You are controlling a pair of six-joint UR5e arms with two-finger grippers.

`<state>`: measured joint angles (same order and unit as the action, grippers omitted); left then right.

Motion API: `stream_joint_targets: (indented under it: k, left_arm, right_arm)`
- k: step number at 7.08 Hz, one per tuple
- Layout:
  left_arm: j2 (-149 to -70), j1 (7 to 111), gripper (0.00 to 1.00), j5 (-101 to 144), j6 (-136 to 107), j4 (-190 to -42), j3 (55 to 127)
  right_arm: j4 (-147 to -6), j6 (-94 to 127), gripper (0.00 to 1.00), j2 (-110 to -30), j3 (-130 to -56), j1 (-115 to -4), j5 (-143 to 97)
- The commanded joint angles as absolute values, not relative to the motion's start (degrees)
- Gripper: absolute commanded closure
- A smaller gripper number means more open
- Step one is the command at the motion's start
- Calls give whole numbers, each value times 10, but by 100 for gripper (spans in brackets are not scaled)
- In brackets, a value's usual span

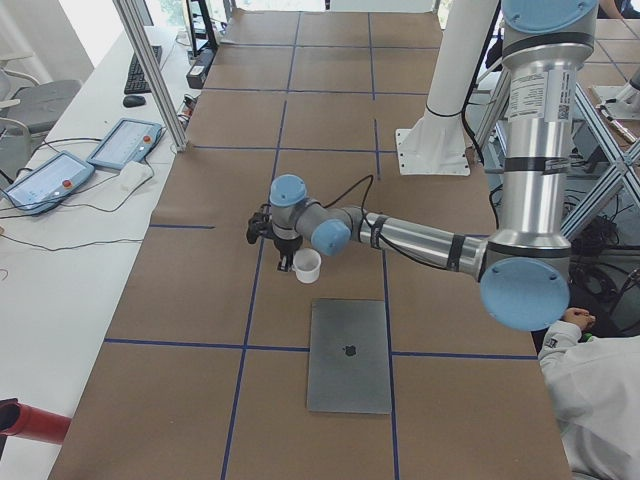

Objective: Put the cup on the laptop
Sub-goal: 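Carry the mug with the left gripper toward the silver laptop, then lower the mug onto the laptop lid and open the left gripper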

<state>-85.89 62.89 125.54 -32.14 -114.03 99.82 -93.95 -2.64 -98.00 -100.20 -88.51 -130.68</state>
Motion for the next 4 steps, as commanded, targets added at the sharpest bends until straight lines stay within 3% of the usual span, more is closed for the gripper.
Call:
stream_joint_targets:
  k: [1,4]
  left_arm:
    - [-755,647,100,1260,-324,-1225,984]
    - [-723,646,100,1259,-405,-1400,877]
  right_arm:
    - [-940,-26,0,-980,-1002,-885,-1306]
    - [-940,-26,0,-980,-1002,-885,-1307]
